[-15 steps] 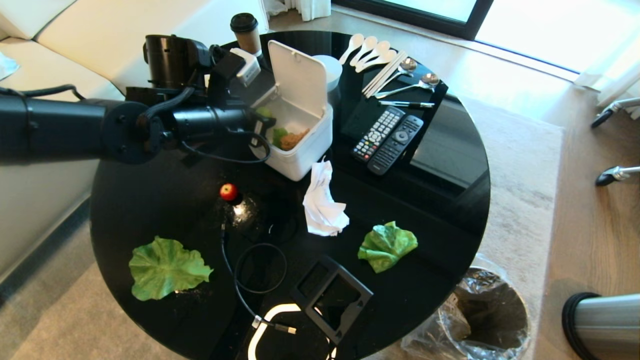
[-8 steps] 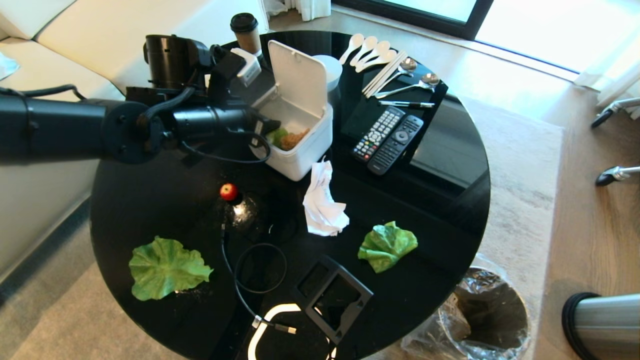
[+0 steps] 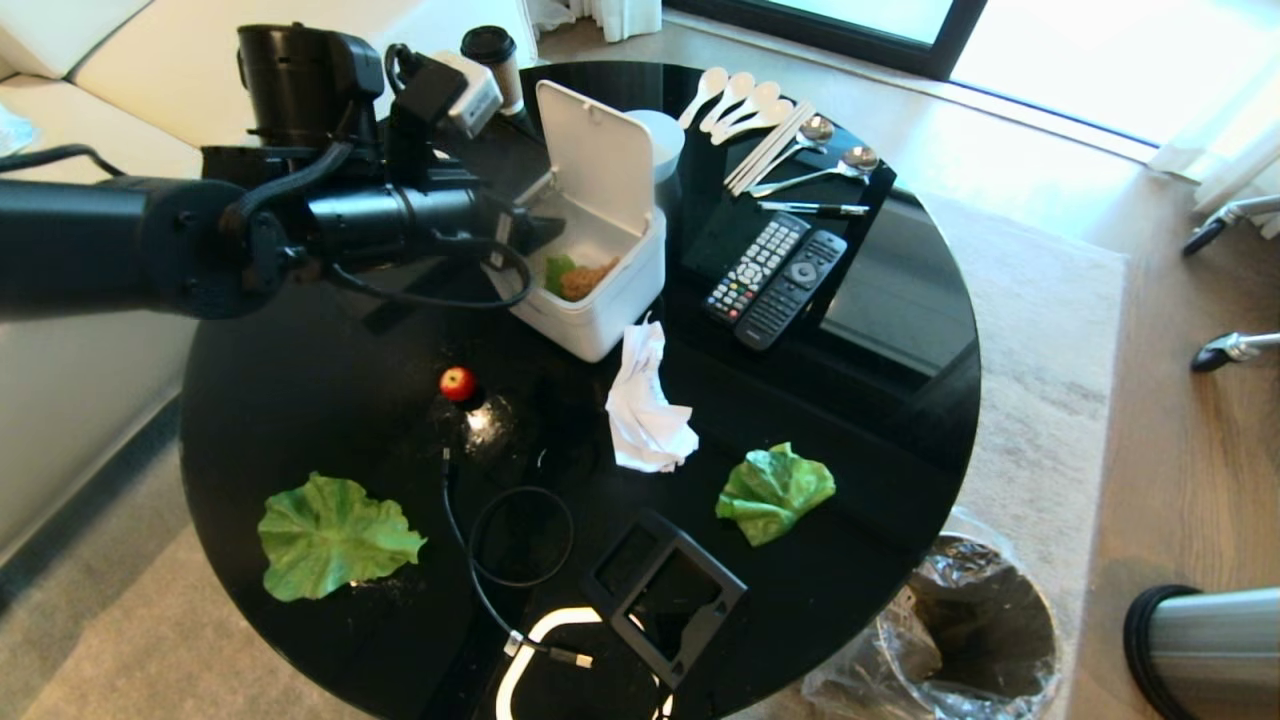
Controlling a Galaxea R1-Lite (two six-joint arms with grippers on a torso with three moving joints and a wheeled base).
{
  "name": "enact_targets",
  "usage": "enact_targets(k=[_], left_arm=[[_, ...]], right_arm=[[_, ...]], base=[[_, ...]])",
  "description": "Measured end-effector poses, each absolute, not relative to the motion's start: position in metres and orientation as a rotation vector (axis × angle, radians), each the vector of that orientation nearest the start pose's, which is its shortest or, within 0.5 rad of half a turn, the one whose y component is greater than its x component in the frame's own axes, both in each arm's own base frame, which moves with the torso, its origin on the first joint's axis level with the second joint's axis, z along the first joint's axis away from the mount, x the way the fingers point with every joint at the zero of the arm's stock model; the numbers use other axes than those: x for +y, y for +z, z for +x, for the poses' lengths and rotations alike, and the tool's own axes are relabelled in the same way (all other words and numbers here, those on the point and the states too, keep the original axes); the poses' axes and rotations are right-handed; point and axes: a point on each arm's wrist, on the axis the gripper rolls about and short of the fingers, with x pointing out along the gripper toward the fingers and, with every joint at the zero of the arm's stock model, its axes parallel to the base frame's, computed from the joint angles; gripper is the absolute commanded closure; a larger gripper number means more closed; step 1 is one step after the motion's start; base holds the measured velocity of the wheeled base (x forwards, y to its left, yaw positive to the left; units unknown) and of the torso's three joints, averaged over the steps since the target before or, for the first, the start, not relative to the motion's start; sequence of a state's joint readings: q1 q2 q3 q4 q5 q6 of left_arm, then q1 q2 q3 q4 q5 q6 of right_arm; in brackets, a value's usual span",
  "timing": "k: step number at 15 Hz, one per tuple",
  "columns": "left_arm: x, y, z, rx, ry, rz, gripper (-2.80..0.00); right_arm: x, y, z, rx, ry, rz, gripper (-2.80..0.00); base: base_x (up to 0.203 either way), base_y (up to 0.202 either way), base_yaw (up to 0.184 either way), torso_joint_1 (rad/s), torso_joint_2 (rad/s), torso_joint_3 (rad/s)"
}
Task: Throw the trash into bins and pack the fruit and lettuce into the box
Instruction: Pick up the vegetable leaves
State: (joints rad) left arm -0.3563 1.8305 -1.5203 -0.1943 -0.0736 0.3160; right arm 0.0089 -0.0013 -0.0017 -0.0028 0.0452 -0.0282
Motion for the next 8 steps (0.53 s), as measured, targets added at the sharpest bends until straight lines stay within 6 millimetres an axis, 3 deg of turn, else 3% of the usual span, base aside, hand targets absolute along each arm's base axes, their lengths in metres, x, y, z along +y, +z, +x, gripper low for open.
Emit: enact_targets(k=[8], left_arm=[[-0.100,0.290,0.265,0.118,-0.435,0.286,-2.80]], right_arm=[[0.001,0.076,-0.023,-0.006,0.054,-0.029,0.00]], base=[[0.000,0.000,0.000,0.000,0.00,0.000]])
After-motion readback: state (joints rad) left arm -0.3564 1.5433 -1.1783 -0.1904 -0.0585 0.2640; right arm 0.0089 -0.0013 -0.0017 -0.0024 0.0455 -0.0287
